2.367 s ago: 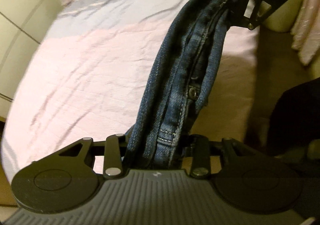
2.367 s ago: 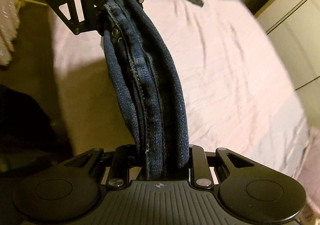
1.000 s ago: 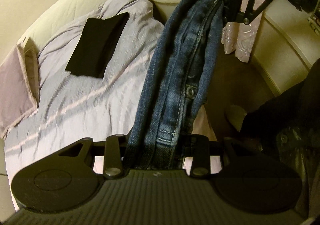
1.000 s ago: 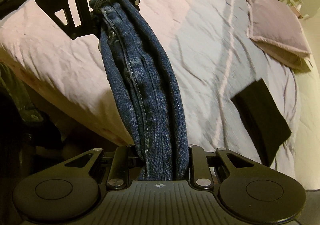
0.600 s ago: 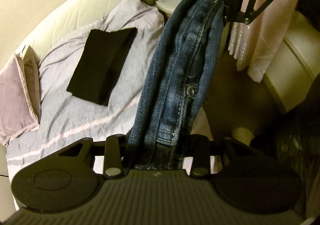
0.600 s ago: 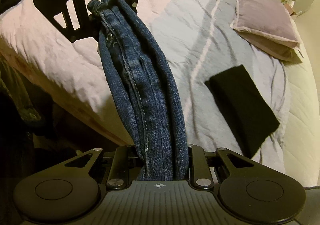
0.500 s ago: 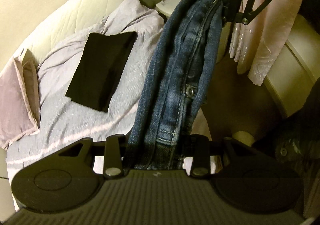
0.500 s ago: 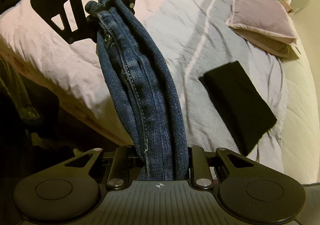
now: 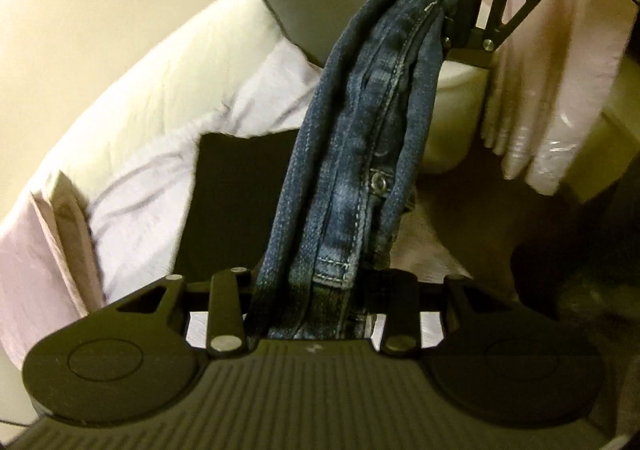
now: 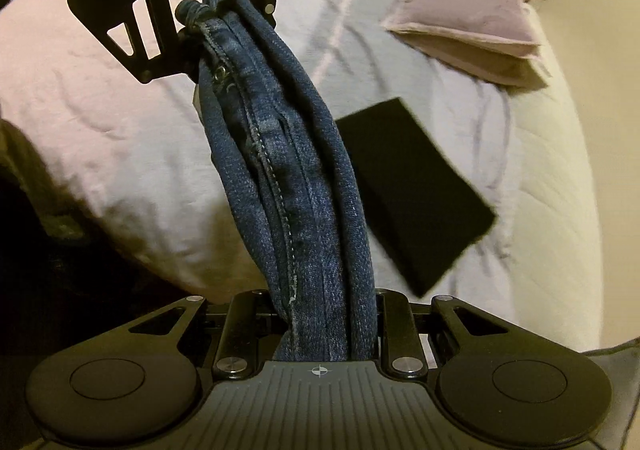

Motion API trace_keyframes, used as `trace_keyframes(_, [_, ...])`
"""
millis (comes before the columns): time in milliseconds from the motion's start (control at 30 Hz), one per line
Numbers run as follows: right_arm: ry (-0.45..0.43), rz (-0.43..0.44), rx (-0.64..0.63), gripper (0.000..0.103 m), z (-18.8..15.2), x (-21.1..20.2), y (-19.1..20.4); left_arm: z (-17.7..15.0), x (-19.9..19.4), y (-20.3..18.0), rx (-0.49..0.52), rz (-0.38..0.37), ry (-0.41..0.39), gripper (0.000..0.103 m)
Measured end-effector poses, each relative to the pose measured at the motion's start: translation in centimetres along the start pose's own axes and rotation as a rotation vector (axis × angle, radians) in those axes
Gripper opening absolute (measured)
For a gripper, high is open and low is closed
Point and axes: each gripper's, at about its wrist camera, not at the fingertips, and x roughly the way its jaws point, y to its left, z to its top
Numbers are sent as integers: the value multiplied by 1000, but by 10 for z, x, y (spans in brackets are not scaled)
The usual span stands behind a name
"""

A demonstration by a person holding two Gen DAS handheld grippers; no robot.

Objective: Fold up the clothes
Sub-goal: 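Lift the folded jeans with both grippers and carry them toward the pillows, then lower the folded jeans onto the grey cover and open both grippers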

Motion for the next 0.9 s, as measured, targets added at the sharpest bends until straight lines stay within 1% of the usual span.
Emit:
trace_keyframes(100, [-14, -26, -12, 23, 10, 11, -36, 6, 12, 27, 1, 48, -5, 35])
trace_keyframes(167, [-33, -39, -29, 23, 16, 20, -63, 11, 26, 52, -16, 78, -4, 35])
trace_keyframes(300, [-68, -55, -112, 23, 32, 52, -124, 24, 62, 102, -62, 152, 30, 35])
trace_keyframes(367, [-99, -75, -158, 23, 40, 69, -156, 32, 79, 130, -99, 216, 49, 35])
trace_keyframes(467, [-161, -140, -228, 23, 51, 97, -199, 35, 105, 158, -120, 327, 59, 35])
trace_keyframes(567, [-228, -243, -301, 25, 48, 137, -220, 22, 155, 163, -98, 413, 70, 38])
trace_keyframes(600, [-249, -269, -307, 25, 43, 157, -219, 11, 179, 155, -100, 417, 83, 40])
trace_keyframes(667, [-265, -282, -315, 29, 25, 210, -208, -11, 227, 139, -106, 418, 114, 40])
trace_keyframes(700, [-269, -283, -319, 29, 16, 238, -201, -20, 253, 128, -112, 375, 151, 41])
trace_keyframes(733, [-253, -265, -330, 30, 6, 268, -193, -30, 280, 116, -118, 333, 188, 43])
trace_keyframes(767, [-206, -217, -353, 31, -4, 298, -183, -39, 304, 104, -119, 296, 219, 44])
trace_keyframes(800, [-147, -162, -374, 31, -13, 325, -175, -43, 316, 90, -91, 289, 225, 47])
trace_keyframes(833, [-101, -120, -386, 35, -22, 343, -169, -47, 328, 76, -63, 283, 230, 49])
trace_keyframes(867, [-90, -111, -394, 42, -31, 353, -164, -51, 338, 62, -37, 282, 232, 51])
trace_keyframes(900, [-103, -123, -391, 44, -39, 354, -162, -53, 335, 56, -27, 311, 215, 51])
